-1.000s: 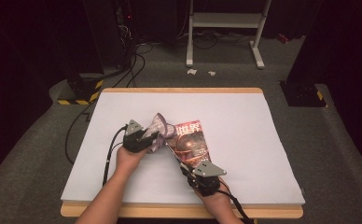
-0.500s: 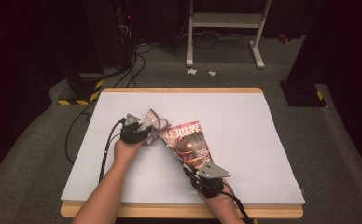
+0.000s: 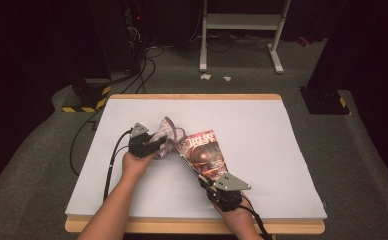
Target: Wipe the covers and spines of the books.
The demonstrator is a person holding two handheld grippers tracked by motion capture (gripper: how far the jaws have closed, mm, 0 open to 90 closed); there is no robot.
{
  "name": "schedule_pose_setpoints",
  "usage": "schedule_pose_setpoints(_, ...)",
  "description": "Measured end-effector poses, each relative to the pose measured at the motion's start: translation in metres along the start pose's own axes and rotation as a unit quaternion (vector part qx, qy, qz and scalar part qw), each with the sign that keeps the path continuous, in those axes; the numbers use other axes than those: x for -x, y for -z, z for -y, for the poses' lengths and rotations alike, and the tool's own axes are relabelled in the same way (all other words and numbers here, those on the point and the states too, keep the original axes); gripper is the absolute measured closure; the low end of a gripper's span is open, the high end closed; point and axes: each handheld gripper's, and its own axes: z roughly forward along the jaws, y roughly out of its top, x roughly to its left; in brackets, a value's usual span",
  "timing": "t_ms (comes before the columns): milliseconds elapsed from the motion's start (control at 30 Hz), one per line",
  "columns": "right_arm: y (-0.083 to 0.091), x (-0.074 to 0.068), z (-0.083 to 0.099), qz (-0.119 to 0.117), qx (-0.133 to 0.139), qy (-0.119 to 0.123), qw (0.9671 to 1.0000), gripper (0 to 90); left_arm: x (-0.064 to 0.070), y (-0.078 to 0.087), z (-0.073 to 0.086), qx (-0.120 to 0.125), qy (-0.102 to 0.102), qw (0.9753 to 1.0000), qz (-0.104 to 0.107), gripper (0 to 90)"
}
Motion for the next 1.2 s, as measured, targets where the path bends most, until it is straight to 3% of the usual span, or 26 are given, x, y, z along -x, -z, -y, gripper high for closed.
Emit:
schedule_pose_setpoints(233, -0.02, -0.011, -0.011, 0.012, -0.005, 0.02, 0.9997, 81.9, 0.048, 0.029, -0.008, 0.032, -0.029, 0.9985, 0.035, 64.5)
schedule_pose_setpoints(367, -0.023, -0.01, -0.012, 0.012, -0.003, 0.019, 0.9997, 82.0, 0.074, 0.042, -0.01, 0.045, -0.064, 0.9957, 0.05, 64.2)
schedule_pose_setpoints(567, -0.027, -0.009, -0.012, 0.018, -0.003, 0.023, 0.9996, 82.2, 0.095, 0.056, -0.011, 0.056, -0.069, 0.9934, 0.072, 63.9)
schedule_pose_setpoints(700, -0.027, -0.01, -0.011, 0.021, -0.002, 0.024, 0.9995, 82.2, 0.107, 0.06, -0.011, 0.061, -0.084, 0.9925, 0.065, 63.4)
schedule_pose_setpoints(800, -0.027, -0.009, -0.01, 0.02, -0.001, 0.02, 0.9996, 82.3, 0.107, 0.058, -0.01, 0.059, -0.093, 0.9924, 0.056, 63.1)
schedule_pose_setpoints(900, -0.026, -0.01, -0.01, 0.021, -0.004, 0.021, 0.9995, 82.5, 0.097, 0.053, -0.006, 0.054, -0.091, 0.9937, 0.036, 63.0)
schedule_pose_setpoints(1067, -0.024, -0.01, -0.009, 0.024, -0.002, 0.026, 0.9994, 82.8, 0.061, 0.049, -0.001, 0.036, -0.065, 0.9972, -0.003, 63.1)
schedule_pose_setpoints(1200, -0.023, -0.008, -0.009, 0.022, 0.0, 0.022, 0.9995, 82.9, 0.033, 0.057, 0.005, 0.03, -0.044, 0.9979, -0.037, 63.0)
